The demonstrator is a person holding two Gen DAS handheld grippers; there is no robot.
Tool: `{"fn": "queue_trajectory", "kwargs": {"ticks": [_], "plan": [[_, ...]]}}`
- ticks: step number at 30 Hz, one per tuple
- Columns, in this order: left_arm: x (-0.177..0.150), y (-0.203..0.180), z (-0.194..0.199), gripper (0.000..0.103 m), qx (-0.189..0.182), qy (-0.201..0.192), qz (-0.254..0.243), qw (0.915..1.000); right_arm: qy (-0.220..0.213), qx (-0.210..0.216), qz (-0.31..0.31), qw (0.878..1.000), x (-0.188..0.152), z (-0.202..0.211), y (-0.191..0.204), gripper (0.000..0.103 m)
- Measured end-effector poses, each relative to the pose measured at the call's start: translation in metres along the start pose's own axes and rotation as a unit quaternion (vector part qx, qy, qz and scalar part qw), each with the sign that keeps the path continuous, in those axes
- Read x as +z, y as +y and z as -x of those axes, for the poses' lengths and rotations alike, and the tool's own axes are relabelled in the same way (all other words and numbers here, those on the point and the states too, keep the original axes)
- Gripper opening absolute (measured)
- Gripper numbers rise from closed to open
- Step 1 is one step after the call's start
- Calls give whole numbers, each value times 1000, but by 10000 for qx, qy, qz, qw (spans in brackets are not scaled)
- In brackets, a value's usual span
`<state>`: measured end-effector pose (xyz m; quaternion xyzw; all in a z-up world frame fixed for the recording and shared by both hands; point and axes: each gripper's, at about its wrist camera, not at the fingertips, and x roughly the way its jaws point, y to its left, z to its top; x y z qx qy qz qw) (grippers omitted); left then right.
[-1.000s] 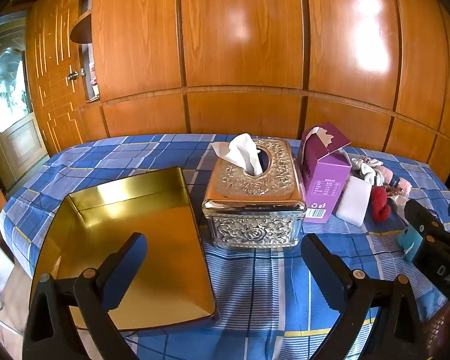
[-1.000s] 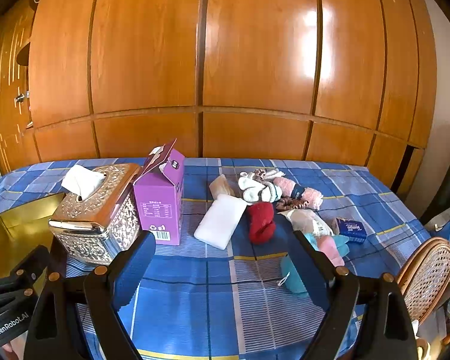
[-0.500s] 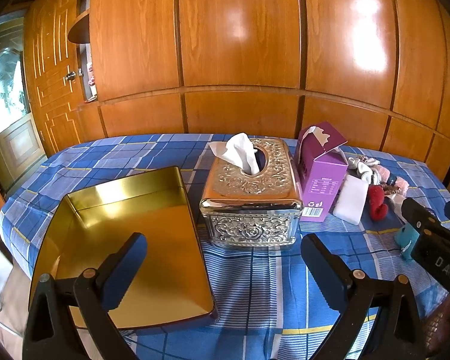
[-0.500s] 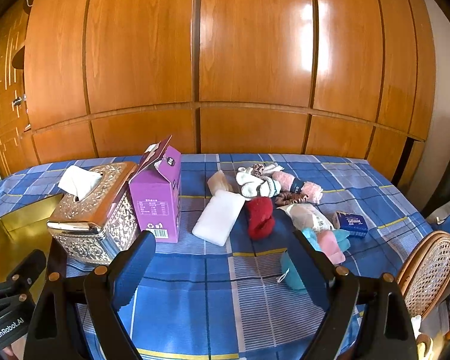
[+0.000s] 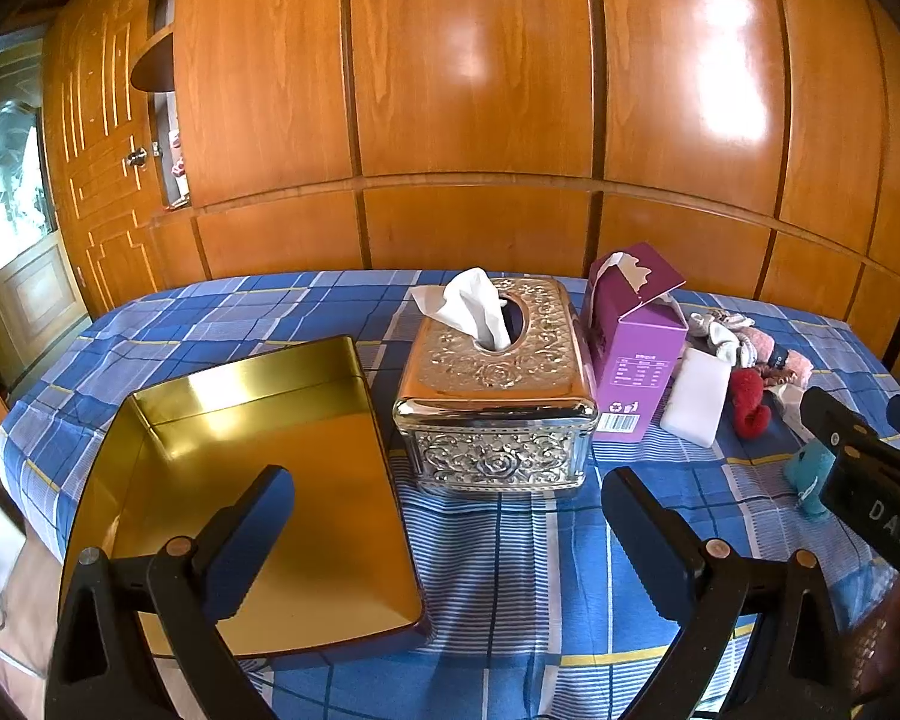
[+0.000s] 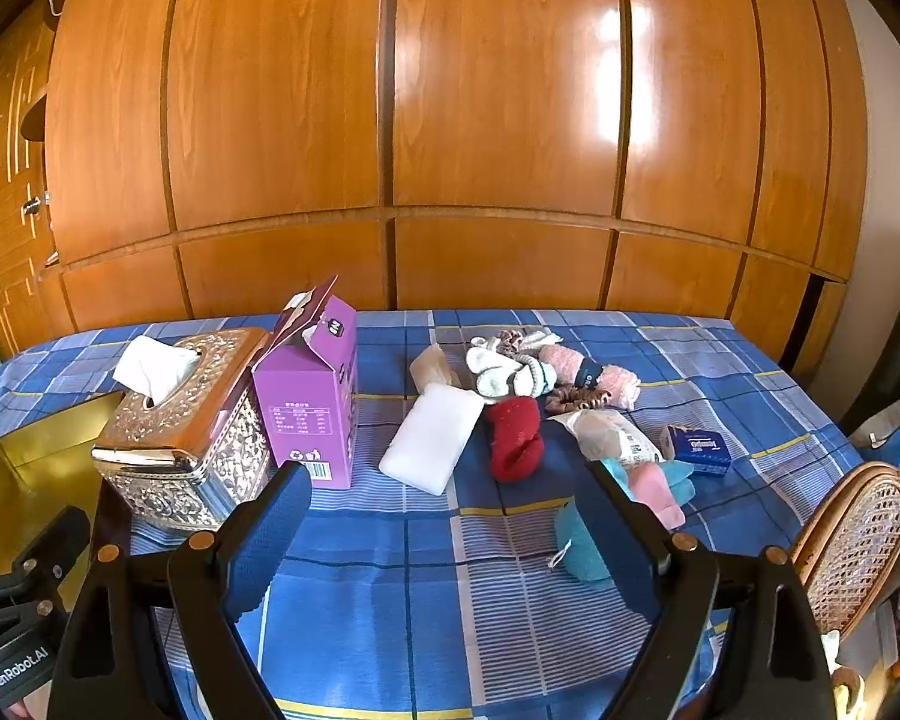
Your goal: Organize soft objects
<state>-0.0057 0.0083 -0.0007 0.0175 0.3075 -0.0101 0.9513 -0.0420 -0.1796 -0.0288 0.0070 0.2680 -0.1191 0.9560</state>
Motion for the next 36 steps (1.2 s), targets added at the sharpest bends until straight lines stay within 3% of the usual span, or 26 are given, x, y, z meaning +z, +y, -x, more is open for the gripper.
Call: {"fn": "queue_trajectory", "kwargs": {"ticks": [29,34,36], "plan": [[-3,-12,0,103,-140,25,-192,9997,-57,-177,-157,9997,6,0,-17,91],[-2,-19,0,103,-279,38,-335,9990,-116,-350,-283,9989,14,1,-36,91],[2,-23,1,103,-536,19,-431,9976,-188,-482,-376,9979,19,3,-50,91]]}}
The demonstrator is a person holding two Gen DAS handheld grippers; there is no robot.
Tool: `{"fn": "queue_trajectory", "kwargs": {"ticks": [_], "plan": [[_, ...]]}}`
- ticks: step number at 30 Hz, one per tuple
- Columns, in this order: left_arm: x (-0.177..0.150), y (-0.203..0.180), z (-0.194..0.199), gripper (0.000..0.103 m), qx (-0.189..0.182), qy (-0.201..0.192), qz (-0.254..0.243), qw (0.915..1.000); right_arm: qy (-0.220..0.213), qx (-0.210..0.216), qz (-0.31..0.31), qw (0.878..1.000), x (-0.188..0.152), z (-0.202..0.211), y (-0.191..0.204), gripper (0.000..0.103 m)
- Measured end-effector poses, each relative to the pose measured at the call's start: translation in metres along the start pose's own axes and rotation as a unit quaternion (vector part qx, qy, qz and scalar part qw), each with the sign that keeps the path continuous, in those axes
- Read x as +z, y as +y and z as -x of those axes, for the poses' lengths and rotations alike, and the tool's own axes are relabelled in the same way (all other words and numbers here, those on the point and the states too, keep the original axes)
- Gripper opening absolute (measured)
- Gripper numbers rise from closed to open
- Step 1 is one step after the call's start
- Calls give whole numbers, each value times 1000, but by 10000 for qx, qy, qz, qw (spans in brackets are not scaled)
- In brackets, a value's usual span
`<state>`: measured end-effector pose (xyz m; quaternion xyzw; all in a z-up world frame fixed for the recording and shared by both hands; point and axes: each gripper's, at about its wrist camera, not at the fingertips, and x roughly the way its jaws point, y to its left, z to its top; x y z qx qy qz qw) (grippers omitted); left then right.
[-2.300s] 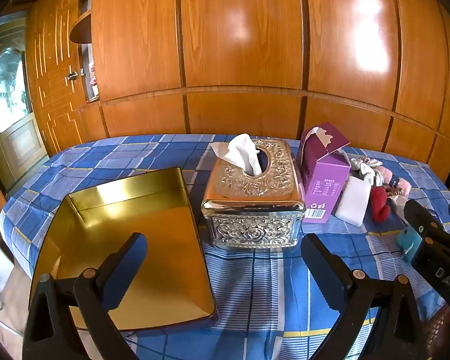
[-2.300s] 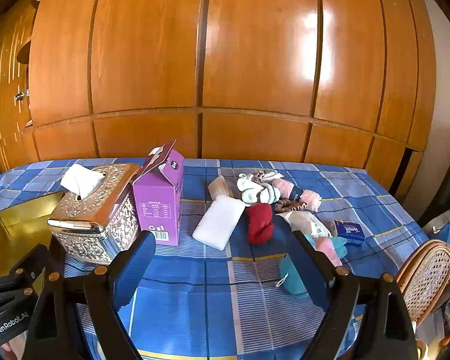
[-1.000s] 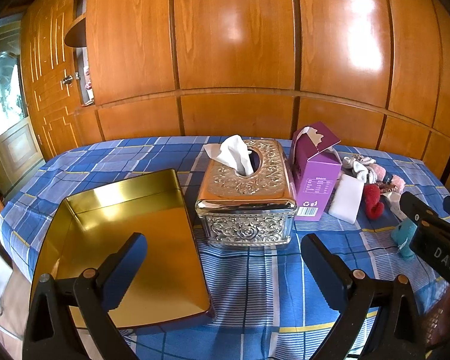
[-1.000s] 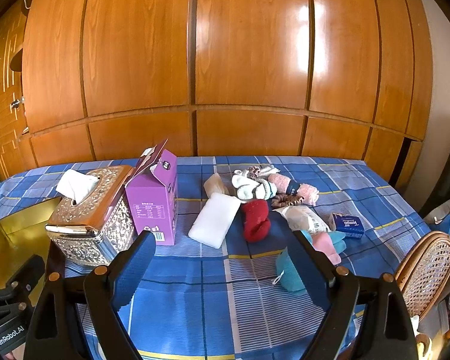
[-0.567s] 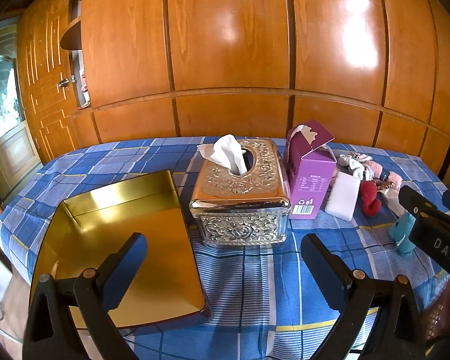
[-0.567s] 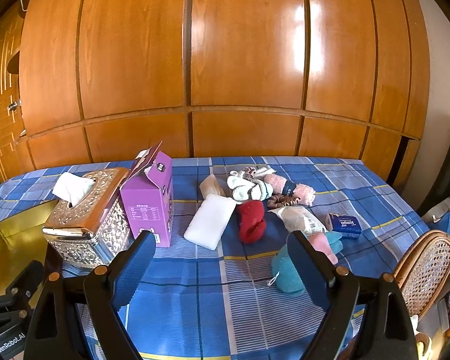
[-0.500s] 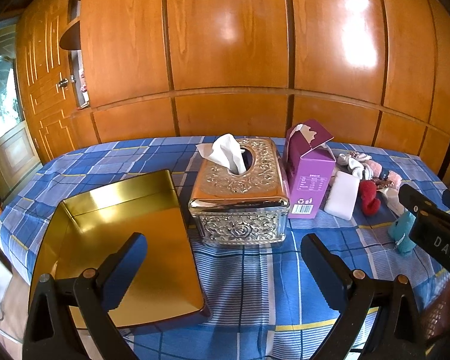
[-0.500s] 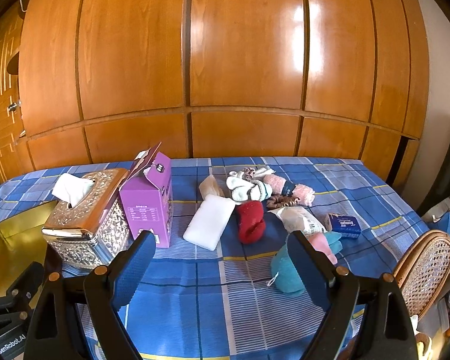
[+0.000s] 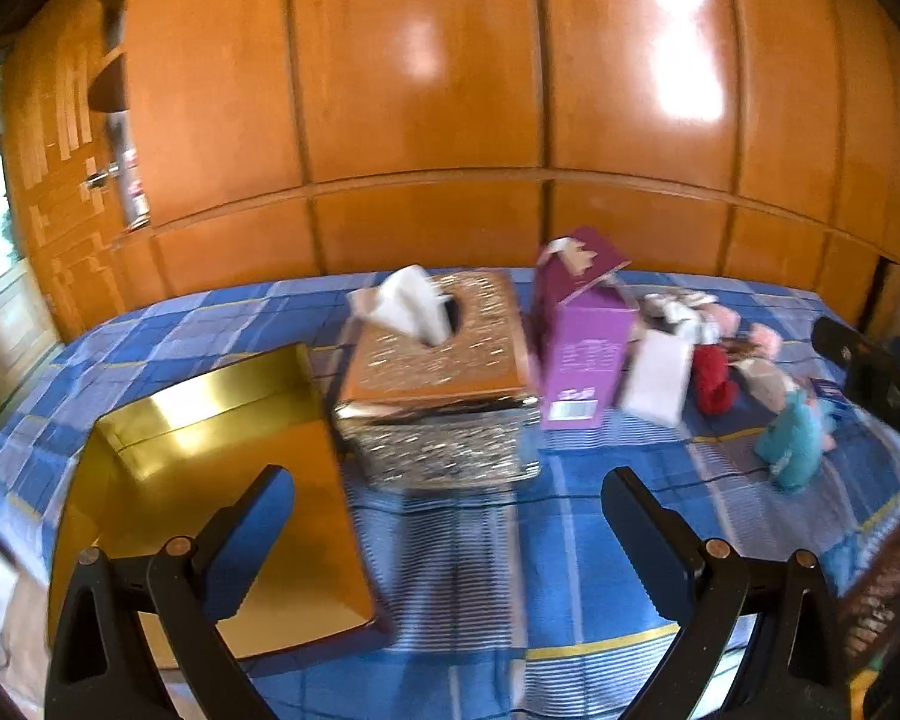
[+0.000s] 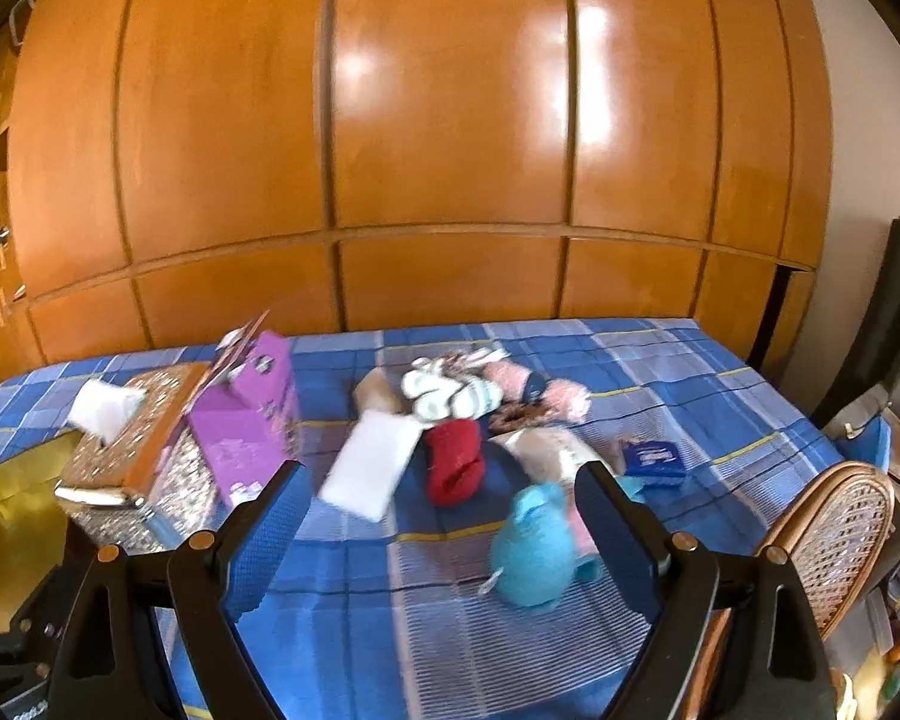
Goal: Organize soft objects
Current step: 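Reach the left tool to the white block and close on it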
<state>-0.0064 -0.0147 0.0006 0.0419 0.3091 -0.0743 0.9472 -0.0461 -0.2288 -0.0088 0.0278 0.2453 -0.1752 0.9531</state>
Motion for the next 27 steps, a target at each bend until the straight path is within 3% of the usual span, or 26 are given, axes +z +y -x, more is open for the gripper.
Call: {"fn": "queue_trajectory", "kwargs": {"ticks": [5,10,16,19,22,27], "plan": [[20,-23,-9,103,-1112,314,-376,9926,-41,-384,-335,9987,13,-3,-41,91],[32,-58,-39,103,-1677,806,-638,9805,-70,-705,-666,9953,18,-2,-86,91],[47,-111,-70,100,-1757,1087,-1227,9707,96,-817,-886,9927,14,-11,-113,91],[51,-132,-76,99,-1740,994,-1528,9677,232,-754,-975,9921,10,-17,-120,91],[63,-159,-92,94,-1695,790,-2162,9583,343,-642,-954,9928,9,-24,-120,91],[83,-185,-144,82,-1858,1210,-2083,9526,402,-551,-1041,9922,6,-27,-125,91]]}}
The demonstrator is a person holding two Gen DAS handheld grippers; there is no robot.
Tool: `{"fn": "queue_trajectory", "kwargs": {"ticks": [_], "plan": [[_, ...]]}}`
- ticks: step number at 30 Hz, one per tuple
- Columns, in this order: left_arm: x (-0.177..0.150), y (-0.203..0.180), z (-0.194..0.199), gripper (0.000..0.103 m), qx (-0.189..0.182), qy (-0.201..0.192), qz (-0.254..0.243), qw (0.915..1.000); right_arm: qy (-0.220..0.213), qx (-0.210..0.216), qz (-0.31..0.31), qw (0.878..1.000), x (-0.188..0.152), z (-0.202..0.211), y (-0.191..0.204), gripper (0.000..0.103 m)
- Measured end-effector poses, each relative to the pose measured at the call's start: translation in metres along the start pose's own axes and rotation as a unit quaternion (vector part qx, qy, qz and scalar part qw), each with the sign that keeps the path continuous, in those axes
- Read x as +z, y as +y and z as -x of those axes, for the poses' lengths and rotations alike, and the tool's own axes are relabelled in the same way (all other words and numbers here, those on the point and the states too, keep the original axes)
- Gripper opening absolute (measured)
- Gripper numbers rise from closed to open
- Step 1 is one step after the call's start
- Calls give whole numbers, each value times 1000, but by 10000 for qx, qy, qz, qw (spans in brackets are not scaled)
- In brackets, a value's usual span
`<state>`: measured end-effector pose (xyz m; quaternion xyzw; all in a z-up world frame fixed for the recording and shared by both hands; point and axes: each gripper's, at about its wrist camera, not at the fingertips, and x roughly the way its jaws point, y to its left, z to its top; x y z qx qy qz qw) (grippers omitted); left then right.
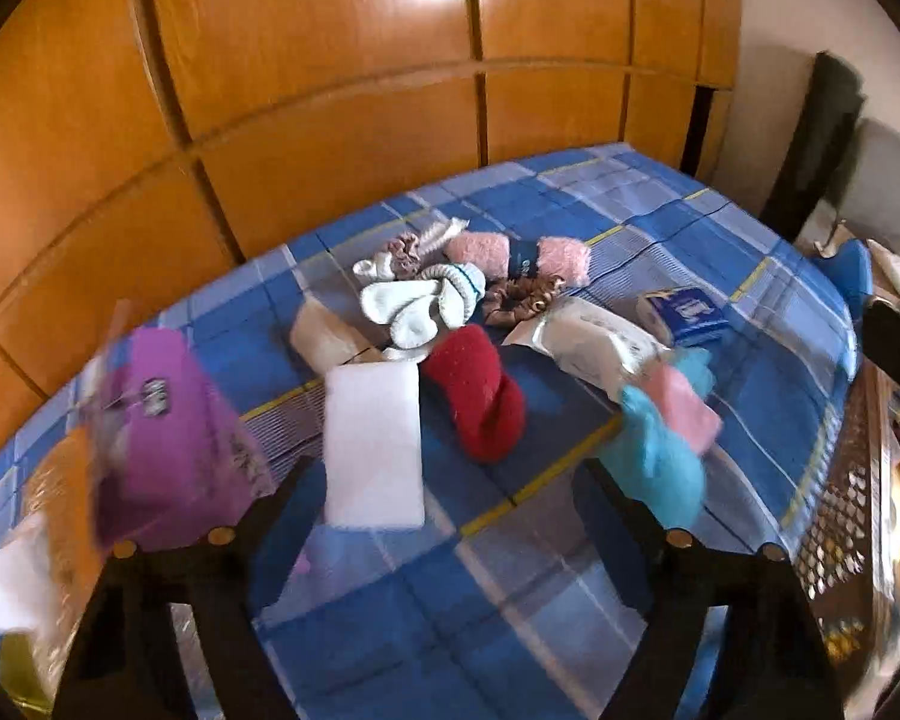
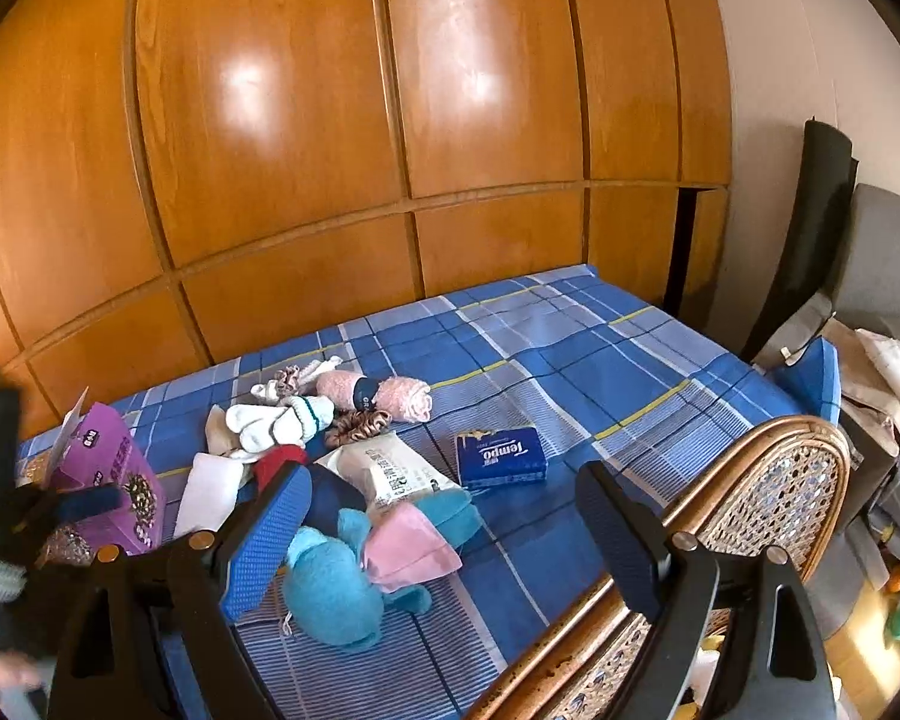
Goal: Organize soft objects
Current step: 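Reach the left tool to the white block and close on it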
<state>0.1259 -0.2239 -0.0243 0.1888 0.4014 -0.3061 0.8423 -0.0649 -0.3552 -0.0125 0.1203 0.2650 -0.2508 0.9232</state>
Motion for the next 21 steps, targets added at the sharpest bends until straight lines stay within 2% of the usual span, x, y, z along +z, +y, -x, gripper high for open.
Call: {"fn": "queue_trajectory", "kwargs": {"ticks": [3,7,11,13,14,15,16,21], "plan": [[9,1,-29,76,125,238,-10,9996,84,52,-42,9999,-1,-5,-2,91],[15,3,-60,75,346,451,-123,9983,214,112,-67,9997,-3,-12,-4,91],[14,10,-87,71,333,702,111,9969,265,115,-83,9995,-4,-15,-6,91],[12,11,-95,69,363,686,101,9969,293,112,-112,9994,-5,-17,-8,91],[11,10,-95,56,431,636,24,9970,303,106,-113,9994,-4,-18,-8,91],[10,9,-95,40,548,584,-30,9968,320,100,-106,9994,-4,-18,-8,91],[10,11,-94,34,615,541,-48,9966,342,104,-102,9993,-3,-19,-8,91],[8,26,-79,17,216,349,98,9991,576,337,135,9977,1,-25,2,91]]}}
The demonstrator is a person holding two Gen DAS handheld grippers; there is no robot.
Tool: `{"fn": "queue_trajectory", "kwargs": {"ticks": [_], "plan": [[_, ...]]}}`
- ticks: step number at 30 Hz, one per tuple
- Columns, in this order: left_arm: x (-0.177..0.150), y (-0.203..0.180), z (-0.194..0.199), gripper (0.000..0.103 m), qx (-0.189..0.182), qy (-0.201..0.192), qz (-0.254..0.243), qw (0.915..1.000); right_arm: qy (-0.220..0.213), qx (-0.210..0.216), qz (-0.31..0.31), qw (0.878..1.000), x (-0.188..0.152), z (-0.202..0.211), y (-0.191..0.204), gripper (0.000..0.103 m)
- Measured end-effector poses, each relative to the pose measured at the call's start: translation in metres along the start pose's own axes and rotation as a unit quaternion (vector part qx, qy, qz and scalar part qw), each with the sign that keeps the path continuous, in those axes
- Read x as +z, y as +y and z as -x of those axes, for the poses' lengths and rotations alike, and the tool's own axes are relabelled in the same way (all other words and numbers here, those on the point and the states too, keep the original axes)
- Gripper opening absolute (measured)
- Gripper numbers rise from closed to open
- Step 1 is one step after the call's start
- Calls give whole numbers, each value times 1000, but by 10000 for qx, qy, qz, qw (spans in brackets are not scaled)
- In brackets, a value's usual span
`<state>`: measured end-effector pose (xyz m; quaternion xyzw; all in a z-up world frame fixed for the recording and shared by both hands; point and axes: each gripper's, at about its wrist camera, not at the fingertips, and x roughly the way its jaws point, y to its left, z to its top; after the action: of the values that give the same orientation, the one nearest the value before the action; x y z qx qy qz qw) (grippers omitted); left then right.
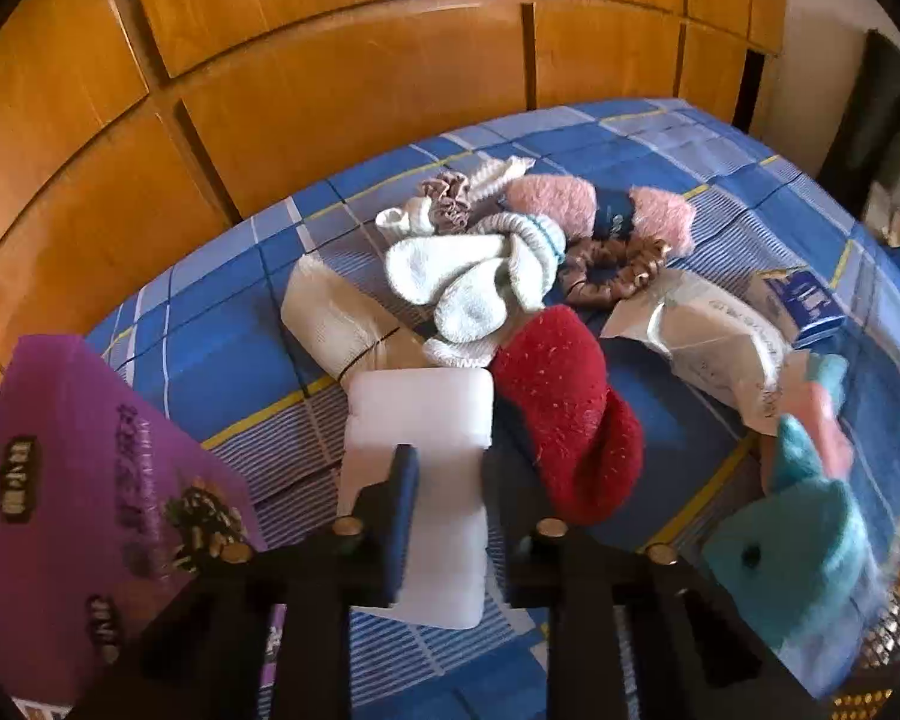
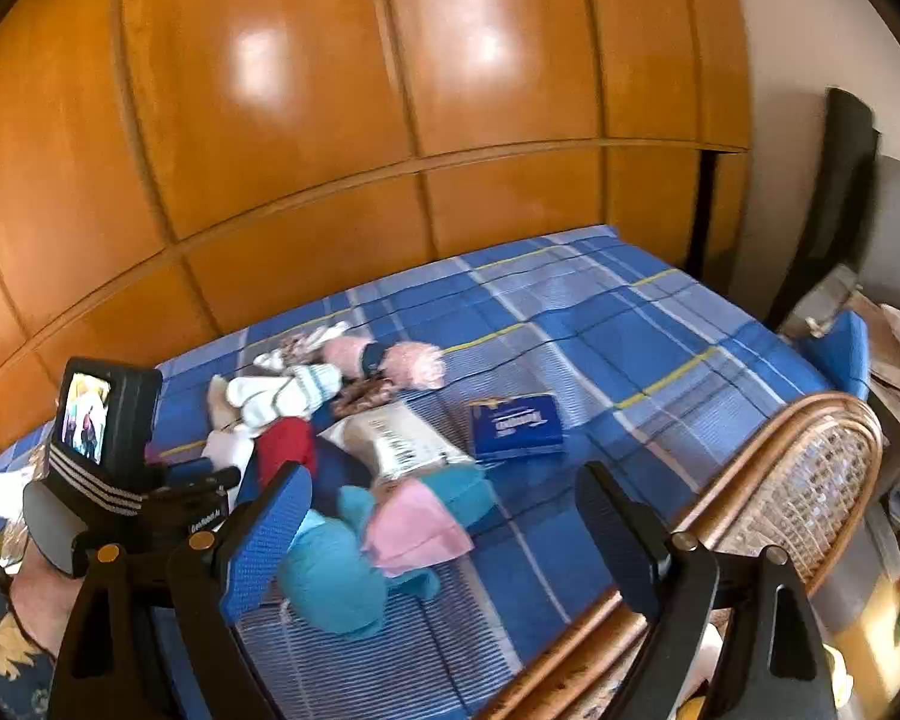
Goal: Organize soft objects
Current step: 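Reach the left tool to the white block and close on it, then carry the white block with the left tool into the gold tray while the right tool grasps the teal plush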
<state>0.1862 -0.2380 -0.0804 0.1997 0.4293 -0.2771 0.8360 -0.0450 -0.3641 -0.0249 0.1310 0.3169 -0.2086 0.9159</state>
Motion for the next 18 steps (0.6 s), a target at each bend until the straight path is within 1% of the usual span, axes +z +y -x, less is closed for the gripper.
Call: {"fn": "queue_trajectory", "kwargs": {"ticks": [2,4,5,6,9,10,14,18], "plan": [[-1,2,8,13,-139,-77,67,9999,212,58,264,9994,0,-5,9,91],[-2,7,18,11,-400,-136,219,9989,412,121,470,9980,-3,-10,15,87],[-2,9,23,11,-531,-163,306,9980,494,159,496,9974,-5,-13,17,86],[-5,14,30,10,-778,-212,444,9958,544,210,472,9972,-7,-14,16,86],[-10,19,46,10,-1114,-330,521,9919,603,237,414,9970,-12,-16,14,86],[-12,19,52,10,-1224,-349,538,9904,605,246,412,9970,-12,-16,14,84],[-15,16,69,10,-1422,-449,535,9874,693,308,355,9965,-12,-20,10,83],[-8,10,78,10,-1423,-525,407,9876,1052,504,415,9923,-13,-31,15,83]]}}
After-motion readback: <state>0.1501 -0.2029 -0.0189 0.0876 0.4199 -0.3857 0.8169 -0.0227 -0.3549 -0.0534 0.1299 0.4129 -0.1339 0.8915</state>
